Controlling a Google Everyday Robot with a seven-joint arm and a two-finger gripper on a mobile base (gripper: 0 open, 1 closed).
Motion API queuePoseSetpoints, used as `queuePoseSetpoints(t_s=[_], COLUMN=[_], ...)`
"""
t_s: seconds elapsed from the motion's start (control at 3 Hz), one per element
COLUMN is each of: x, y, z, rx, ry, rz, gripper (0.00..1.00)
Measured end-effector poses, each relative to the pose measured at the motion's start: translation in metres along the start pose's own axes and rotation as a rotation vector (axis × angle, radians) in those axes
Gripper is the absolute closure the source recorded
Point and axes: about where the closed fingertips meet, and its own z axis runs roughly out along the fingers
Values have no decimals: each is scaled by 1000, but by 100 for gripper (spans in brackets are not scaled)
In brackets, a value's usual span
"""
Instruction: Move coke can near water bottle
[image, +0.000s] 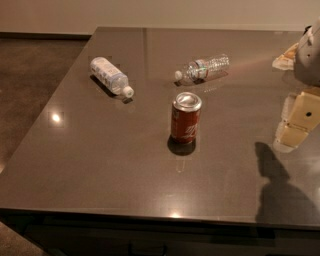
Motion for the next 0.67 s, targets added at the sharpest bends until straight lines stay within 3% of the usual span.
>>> queuePoseSetpoints(t_s=[0.33,0.67], x=[0,-13], y=[0,-2], z=[0,6], rx=[0,0], ry=[0,-53], rz=[0,2], gripper=[0,0])
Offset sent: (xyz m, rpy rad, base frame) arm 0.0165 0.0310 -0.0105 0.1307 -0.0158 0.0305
